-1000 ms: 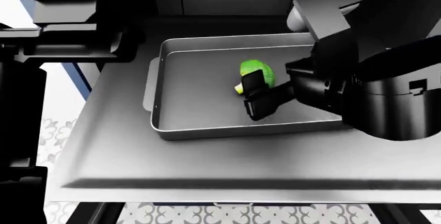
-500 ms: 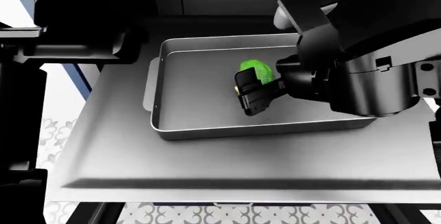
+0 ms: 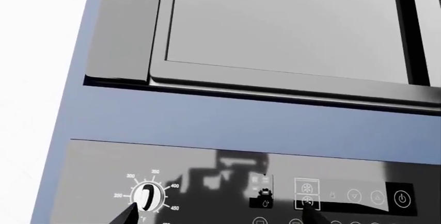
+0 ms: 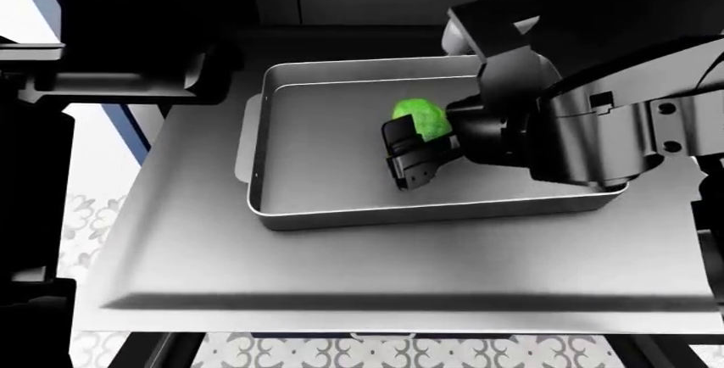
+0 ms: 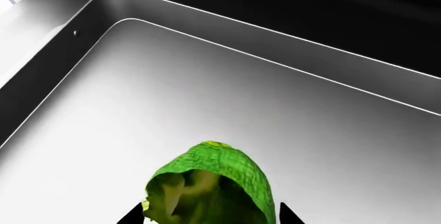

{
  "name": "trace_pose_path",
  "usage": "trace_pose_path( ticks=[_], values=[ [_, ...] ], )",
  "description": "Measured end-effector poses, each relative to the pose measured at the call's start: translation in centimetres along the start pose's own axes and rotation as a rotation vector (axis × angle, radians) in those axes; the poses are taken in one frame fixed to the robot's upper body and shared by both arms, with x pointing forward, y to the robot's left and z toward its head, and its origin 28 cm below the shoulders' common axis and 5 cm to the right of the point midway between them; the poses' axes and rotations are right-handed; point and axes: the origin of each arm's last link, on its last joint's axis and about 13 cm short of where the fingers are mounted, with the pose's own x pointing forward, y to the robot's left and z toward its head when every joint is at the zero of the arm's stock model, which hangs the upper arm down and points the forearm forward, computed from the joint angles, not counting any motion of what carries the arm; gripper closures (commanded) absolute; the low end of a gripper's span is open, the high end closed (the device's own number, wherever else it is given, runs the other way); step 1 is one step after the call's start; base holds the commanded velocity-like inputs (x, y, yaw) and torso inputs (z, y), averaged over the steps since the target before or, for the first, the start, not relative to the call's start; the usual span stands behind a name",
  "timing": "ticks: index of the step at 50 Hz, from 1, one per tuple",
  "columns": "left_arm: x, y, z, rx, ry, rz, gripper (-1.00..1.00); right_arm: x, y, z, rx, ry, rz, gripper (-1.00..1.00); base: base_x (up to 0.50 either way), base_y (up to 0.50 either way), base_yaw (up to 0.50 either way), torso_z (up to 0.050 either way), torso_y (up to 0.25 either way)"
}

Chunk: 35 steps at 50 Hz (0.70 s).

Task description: Pick the broccoli from the top rack in the oven and place it on the plate on the counter.

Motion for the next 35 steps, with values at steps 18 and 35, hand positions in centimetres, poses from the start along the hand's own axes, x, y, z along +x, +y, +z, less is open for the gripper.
trace_pose_path(
  ticks=[18,35],
  values=[
    [-0.05,-0.02,-0.03,-0.002,-0.001,0.0,-1.0,0.09,-0.13,-0.08,0.008,-0.005,0.004,1.0,0.0,0.0,0.0,0.0,0.0],
    [-0.08,-0.09,-0.03,-0.005,-0.001,-0.002,-1.0,-0.04,-0.38,0.2,-0.004,-0.01,-0.017,1.0,0.0,0.0,0.0,0.0,0.0]
  ],
)
